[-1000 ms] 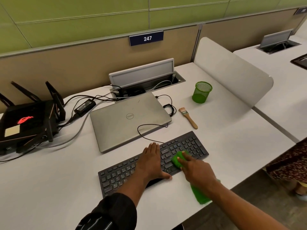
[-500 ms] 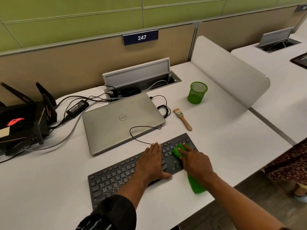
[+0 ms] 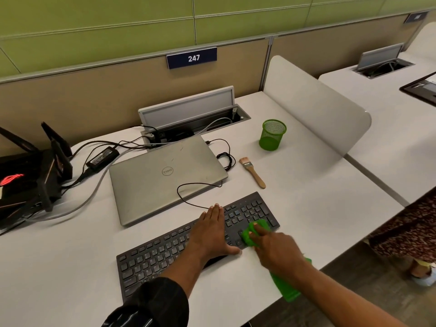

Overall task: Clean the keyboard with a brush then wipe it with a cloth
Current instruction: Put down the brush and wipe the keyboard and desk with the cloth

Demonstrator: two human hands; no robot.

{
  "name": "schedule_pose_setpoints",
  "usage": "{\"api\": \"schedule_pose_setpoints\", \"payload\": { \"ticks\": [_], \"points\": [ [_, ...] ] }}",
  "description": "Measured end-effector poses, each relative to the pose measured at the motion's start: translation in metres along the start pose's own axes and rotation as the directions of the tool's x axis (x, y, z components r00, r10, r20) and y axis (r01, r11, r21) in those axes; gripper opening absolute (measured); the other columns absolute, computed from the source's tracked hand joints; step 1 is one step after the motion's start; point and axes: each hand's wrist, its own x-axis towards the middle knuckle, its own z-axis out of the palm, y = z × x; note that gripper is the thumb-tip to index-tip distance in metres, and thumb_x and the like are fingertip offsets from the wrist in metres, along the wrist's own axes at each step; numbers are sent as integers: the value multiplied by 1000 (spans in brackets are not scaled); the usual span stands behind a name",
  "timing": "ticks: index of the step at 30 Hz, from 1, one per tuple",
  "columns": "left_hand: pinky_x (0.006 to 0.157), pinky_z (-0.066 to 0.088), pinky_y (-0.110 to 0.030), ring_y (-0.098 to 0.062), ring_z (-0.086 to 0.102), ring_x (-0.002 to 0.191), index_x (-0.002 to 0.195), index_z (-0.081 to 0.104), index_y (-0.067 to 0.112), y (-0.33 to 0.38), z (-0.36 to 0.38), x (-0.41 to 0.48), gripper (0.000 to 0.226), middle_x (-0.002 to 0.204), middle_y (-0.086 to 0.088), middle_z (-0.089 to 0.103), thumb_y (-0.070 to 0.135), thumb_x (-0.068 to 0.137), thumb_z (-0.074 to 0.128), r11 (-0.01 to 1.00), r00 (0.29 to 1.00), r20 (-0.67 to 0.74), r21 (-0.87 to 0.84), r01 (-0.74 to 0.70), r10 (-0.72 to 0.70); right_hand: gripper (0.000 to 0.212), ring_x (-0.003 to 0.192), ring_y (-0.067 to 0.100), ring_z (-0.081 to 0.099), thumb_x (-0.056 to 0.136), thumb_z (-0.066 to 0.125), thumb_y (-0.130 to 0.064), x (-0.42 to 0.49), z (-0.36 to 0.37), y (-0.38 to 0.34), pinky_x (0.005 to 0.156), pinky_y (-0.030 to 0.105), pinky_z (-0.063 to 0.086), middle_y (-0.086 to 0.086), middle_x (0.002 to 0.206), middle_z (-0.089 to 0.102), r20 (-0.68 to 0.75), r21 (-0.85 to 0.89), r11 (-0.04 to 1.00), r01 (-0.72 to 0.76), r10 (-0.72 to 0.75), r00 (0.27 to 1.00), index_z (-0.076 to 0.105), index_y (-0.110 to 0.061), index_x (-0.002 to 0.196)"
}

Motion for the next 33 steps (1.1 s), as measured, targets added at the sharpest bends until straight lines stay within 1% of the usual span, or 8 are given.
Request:
{"api": "schedule_pose_setpoints", "payload": {
  "ticks": [4,9,11,15,21,24,29,33],
  "points": [
    [127,4,-38,-27,-4,157,159,-9,4,10,-4,9,141,169,-14,-9,78,71,71,999,999,24,22,-29,28,50,100,28,68,104,33,-31,-8,6,-11,81,38,56,-11,162,21,16,-46,994,95,-95,995,25,-41,152],
    [126,2,-39,-27,-5,157,160,-11,6,12,-2,10,138,170,-12,-9,74,73,72,1000,1000,14,-2,-7,7,46,109,22,66,104,33,-38,0,11,32,84,37,58,-18,163,14,-69,110,974,-196,204,976,30,-46,149],
    [127,2,-40,-27,-6,157,159,-12,6,13,-1,10,139,169,-12,-11,75,73,72,1000,1000,18,-1,-2,2,46,110,21,65,105,31,-40,-2,18,17,88,37,57,-16,164,9,-81,214,948,-235,257,963,28,-45,150],
    [127,5,-41,-25,-6,157,159,-13,6,16,0,16,142,169,-12,-12,81,70,68,999,1000,12,-31,20,-20,48,105,21,68,104,30,-43,-3,29,-1,83,34,56,-19,163,6,-97,238,960,-146,173,980,25,-45,151],
    [127,3,-45,-26,-3,157,160,-8,6,28,6,24,138,170,-11,-4,81,72,66,997,998,-29,-55,47,-49,46,117,26,62,103,33,-40,36,3,39,90,40,55,-12,163,19,-147,297,925,-236,288,946,34,-42,149],
    [127,0,-44,-25,-4,157,160,-9,7,29,8,24,136,170,-10,-5,79,73,66,996,998,-22,-63,58,-59,45,123,27,58,102,36,-38,63,-12,39,96,43,51,-8,162,27,-151,331,922,-200,261,953,40,-40,147],
    [127,-1,-44,-25,-4,157,160,-10,8,29,8,24,135,170,-10,-6,79,73,65,997,998,-12,-62,55,-56,44,126,23,56,101,40,-33,86,-31,37,96,40,50,-7,159,33,-172,232,965,-121,163,972,45,-36,145],
    [127,0,-44,-25,-5,157,160,-10,8,28,8,23,134,170,-10,-6,79,74,65,996,998,-11,-65,54,-55,44,121,24,59,99,43,-31,71,-31,44,94,40,51,-7,159,32,-74,196,974,-113,130,989,47,-35,143]
  ]
}}
